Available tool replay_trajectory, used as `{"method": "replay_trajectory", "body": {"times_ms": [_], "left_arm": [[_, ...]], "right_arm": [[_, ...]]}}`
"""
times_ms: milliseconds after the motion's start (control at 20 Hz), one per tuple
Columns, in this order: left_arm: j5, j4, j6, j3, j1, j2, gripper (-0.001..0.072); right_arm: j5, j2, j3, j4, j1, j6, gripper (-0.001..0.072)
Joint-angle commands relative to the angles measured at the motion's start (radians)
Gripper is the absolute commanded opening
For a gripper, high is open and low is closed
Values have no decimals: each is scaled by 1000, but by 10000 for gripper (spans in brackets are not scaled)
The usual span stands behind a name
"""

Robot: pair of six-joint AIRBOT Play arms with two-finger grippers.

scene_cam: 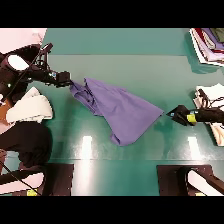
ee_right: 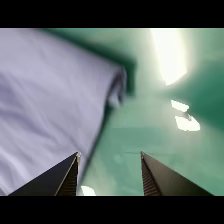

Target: Fold the shirts.

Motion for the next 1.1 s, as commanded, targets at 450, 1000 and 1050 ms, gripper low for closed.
{"method": "replay_trajectory", "body": {"times_ms": [450, 1000, 1050], "left_arm": [[-38, 62, 0, 2, 2, 1, 24], [-56, 206, -11, 461, 61, 354, 23], [-56, 206, -12, 512, 61, 386, 23]], "right_arm": [[-91, -344, 239, 43, 192, -61, 34], [-51, 150, 785, -109, 66, -61, 20], [-44, 192, 839, -108, 39, -61, 20]]}}
